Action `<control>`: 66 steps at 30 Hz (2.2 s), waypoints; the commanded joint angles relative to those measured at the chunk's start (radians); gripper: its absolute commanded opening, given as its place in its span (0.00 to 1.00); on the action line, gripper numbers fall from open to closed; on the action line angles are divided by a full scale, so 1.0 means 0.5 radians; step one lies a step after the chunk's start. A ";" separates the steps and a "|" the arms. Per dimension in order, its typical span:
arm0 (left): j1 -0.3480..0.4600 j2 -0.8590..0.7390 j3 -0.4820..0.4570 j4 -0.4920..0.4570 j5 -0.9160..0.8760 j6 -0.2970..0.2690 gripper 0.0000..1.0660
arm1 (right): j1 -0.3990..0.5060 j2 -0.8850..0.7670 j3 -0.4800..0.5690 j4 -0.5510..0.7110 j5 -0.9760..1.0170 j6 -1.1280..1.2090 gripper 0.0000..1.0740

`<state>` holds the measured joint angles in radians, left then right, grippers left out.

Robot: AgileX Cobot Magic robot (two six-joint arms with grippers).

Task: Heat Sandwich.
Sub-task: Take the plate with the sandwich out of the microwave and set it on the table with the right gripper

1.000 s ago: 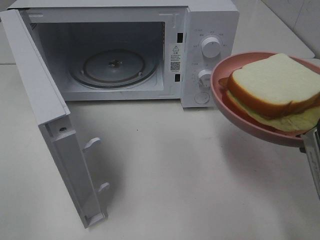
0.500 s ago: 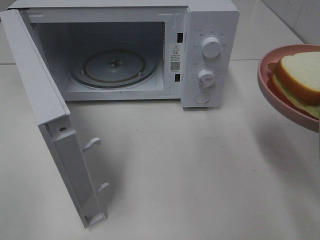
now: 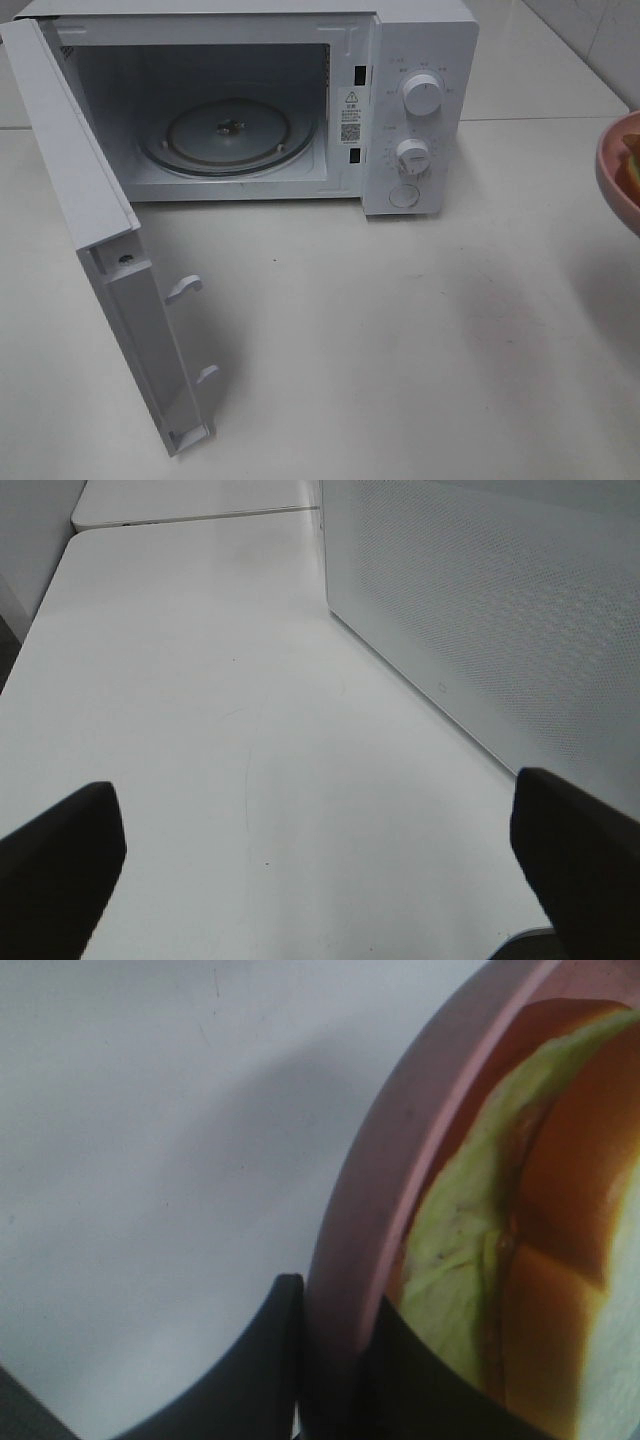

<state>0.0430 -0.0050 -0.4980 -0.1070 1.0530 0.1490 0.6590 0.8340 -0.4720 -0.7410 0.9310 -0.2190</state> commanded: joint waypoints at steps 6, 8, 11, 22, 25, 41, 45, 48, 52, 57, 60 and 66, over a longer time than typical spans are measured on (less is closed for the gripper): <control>-0.002 -0.052 0.006 -0.008 -0.024 0.000 0.95 | -0.010 -0.014 -0.008 -0.128 0.172 0.268 0.01; -0.002 -0.052 0.006 -0.008 -0.024 0.000 0.95 | -0.010 -0.012 -0.010 -0.128 0.220 0.336 0.01; -0.002 -0.052 0.006 -0.008 -0.024 0.000 0.95 | -0.010 -0.006 -0.018 -0.130 0.258 0.402 0.01; -0.002 -0.052 0.006 -0.008 -0.024 0.000 0.95 | -0.010 0.226 -0.206 -0.130 0.418 0.850 0.01; -0.002 -0.052 0.006 -0.008 -0.024 0.000 0.95 | -0.010 0.270 -0.240 -0.130 0.424 0.956 0.01; -0.002 -0.052 0.006 -0.008 -0.024 0.000 0.95 | -0.010 0.640 -0.464 -0.138 0.644 1.674 0.01; -0.002 -0.052 0.006 -0.008 -0.024 0.000 0.95 | -0.010 0.710 -0.474 -0.136 0.646 1.748 0.01; -0.002 -0.052 0.006 -0.008 -0.024 0.000 0.95 | -0.010 0.782 -0.474 -0.136 0.626 1.764 0.01; -0.002 -0.052 0.006 -0.008 -0.024 0.000 0.95 | -0.010 0.870 -0.474 -0.140 0.602 1.826 0.02; -0.002 -0.052 0.006 -0.008 -0.024 0.000 0.95 | -0.010 0.972 -0.474 -0.146 0.514 1.910 0.02; -0.002 -0.052 0.006 -0.008 -0.024 0.000 0.95 | -0.010 1.026 -0.474 -0.148 0.466 1.968 0.02; -0.002 -0.052 0.006 -0.008 -0.024 0.000 0.95 | -0.010 1.172 -0.472 -0.170 0.412 2.022 0.02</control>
<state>0.0430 -0.0050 -0.4980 -0.1070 1.0530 0.1490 0.6590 1.4030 -0.7030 -0.7820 1.1280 0.7750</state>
